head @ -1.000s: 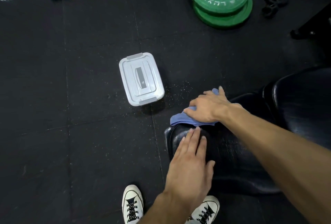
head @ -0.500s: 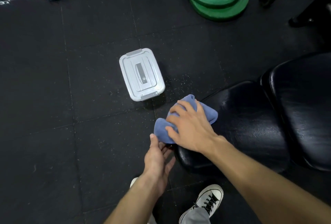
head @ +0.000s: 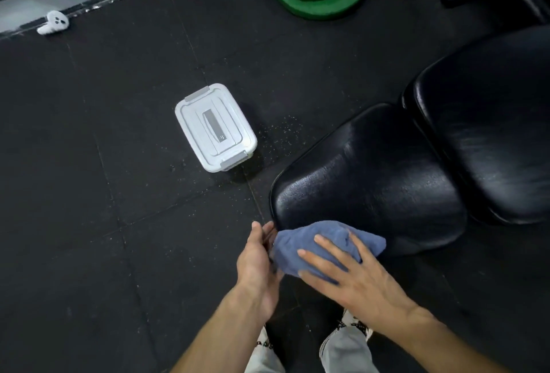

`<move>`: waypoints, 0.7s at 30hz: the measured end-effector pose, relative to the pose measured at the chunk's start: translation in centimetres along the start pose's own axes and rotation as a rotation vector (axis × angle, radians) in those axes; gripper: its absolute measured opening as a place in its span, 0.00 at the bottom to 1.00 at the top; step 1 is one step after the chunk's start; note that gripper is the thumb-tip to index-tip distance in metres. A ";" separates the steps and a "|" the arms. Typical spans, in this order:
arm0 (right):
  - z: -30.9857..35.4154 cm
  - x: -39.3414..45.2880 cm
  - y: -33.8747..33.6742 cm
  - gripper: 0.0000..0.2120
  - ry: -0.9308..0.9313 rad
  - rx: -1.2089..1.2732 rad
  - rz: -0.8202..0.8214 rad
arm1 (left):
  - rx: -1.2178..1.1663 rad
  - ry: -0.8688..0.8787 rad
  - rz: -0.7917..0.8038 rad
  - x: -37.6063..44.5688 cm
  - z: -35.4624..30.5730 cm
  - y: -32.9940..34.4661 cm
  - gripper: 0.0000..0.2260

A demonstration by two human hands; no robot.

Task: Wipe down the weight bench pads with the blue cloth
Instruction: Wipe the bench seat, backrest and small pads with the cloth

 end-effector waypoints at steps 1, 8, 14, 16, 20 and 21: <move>-0.9 -0.9 0.2 0.46 -0.028 -0.040 -0.002 | 0.002 0.007 0.007 -0.1 0.1 0.2 0.19; -9.8 -7.4 -0.1 0.55 0.115 -0.131 0.015 | -0.001 0.073 -0.007 0.0 1.0 1.6 0.16; -10.6 -8.1 -1.9 0.47 0.329 0.113 -0.053 | 0.258 0.293 -0.142 -1.3 0.2 2.9 0.25; -12.1 -8.7 -2.8 0.47 0.506 0.277 -0.171 | 0.414 0.470 -0.159 -2.5 -1.4 3.8 0.27; -16.7 -11.8 -3.5 0.31 1.133 0.751 -0.497 | 0.576 0.591 -0.161 -2.9 -3.2 5.5 0.33; -17.8 -12.6 -2.7 0.27 1.285 0.855 -0.533 | 0.549 0.541 -0.183 -2.5 -3.2 5.5 0.34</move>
Point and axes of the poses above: each hand's wrist, its own x-axis towards the middle knuckle, its own y-axis out of the palm, z = x × y, the point moved 6 cm from there along x, towards the middle knuckle, and after that the axes turned 12 degrees about y, right-handed, at the moved point
